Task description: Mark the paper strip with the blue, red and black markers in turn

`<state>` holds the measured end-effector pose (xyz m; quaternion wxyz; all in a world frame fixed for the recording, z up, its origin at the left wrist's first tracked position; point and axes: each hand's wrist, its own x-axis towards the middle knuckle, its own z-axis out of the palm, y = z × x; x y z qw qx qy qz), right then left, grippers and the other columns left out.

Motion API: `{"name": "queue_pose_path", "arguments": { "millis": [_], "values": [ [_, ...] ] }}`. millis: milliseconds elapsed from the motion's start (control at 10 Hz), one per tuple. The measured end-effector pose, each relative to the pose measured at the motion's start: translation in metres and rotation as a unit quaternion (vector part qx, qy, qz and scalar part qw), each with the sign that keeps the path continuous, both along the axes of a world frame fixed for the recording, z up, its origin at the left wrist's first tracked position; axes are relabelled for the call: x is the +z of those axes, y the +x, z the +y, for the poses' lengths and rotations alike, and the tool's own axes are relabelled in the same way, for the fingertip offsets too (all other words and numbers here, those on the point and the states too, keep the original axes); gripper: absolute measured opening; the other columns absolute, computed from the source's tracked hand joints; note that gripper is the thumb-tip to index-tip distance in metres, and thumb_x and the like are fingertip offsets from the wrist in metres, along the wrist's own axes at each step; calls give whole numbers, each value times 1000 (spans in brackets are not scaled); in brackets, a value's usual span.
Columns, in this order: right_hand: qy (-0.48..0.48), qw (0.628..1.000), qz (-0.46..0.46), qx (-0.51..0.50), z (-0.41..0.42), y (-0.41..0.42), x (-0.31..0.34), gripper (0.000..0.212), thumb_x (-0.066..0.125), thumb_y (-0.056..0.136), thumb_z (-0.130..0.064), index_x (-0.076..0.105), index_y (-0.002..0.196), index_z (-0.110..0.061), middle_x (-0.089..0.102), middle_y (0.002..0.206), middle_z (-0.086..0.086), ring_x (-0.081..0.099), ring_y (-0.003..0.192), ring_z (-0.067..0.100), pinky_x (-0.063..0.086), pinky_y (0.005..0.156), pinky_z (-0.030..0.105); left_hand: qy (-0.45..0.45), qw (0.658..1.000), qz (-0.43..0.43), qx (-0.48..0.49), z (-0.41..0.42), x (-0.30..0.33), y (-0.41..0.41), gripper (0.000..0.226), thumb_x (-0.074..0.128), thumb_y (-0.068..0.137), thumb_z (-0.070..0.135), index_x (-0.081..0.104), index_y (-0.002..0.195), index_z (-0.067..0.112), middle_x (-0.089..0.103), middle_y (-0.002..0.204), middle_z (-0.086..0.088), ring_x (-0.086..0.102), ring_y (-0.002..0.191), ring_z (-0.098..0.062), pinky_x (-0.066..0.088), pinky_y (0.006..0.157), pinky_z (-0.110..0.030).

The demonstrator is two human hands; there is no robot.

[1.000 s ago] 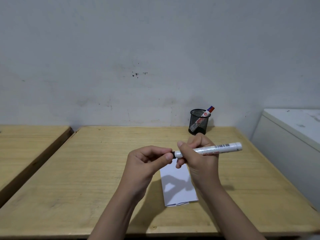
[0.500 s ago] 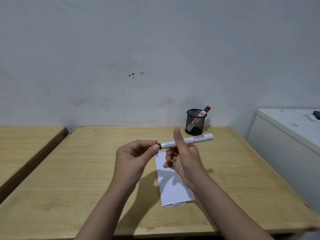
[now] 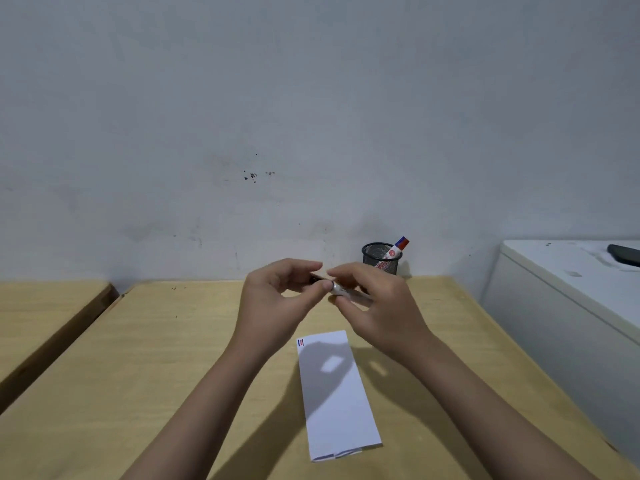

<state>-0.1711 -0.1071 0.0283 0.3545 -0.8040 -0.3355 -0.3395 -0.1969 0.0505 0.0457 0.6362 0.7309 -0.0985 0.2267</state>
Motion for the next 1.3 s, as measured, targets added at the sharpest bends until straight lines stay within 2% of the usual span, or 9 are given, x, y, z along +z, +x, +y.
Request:
{"name": "queue_pose_path", "arguments": {
  "millis": [100,200,400,500,600,800,1000,1200,1300],
  "values": [
    [55,998,14,-17,-14,14,13,47,70,76,-4,60,118,-23,63,80,-6,62,77,10,50,70,17,31,999,-19,-27,-11,17,22,28,78,71,17,72,97,18,74,78,2,69,74,-7,54,72,-15],
    [198,975,89,-46,-42,40,32,60,72,78,-4,53,124,-37,62,78,-5,68,69,12,57,72,21,42,999,-26,-20,-25,22,57,26,76,73,24,70,98,19,74,86,4,69,79,-4,53,74,-14],
    [298,939,33,-170,-89,109,44,39,76,75,-11,53,105,-19,61,74,-11,64,64,-4,59,70,38,131,991,18,4,-60,-13,143,39,72,75,36,66,107,15,69,106,0,64,96,-13,47,82,-22],
    [310,931,32,-189,-98,139,35,40,75,77,-14,44,100,-21,61,74,-5,65,64,3,58,67,41,191,980,54,-7,-76,-34,179,50,71,77,36,60,120,13,62,124,-3,59,109,-17,43,87,-24],
    [287,932,57,-214,-100,167,16,39,74,77,-17,42,99,-18,62,75,1,67,66,23,55,66,43,241,967,82,-16,-89,-49,206,56,68,78,37,55,127,12,57,133,-7,53,121,-21,42,101,-33],
    [220,934,131,-248,-99,200,-25,39,75,75,-16,44,98,-10,58,62,1,58,59,21,42,57,29,236,967,93,20,-103,-67,232,48,67,80,39,63,116,6,64,122,-12,56,117,-25,45,99,-38],
    [175,930,176,-270,-89,213,-50,36,77,69,-17,48,89,-11,57,87,10,58,80,28,49,67,38,219,972,82,24,-102,-68,235,50,72,76,38,65,112,4,67,118,-13,60,111,-25,48,93,-34],
    [149,918,220,-295,-85,205,-45,56,76,75,-28,47,120,-9,51,115,14,57,95,26,44,73,32,248,965,81,9,-101,-65,225,51,66,81,39,60,119,5,62,123,-14,57,114,-26,45,93,-35],
    [140,912,219,-317,-87,195,-34,66,74,76,-34,42,128,-10,48,126,15,57,108,30,49,81,40,239,968,74,5,-99,-60,213,56,63,83,38,53,127,6,57,130,-13,54,120,-26,43,98,-35]
  ]
}}
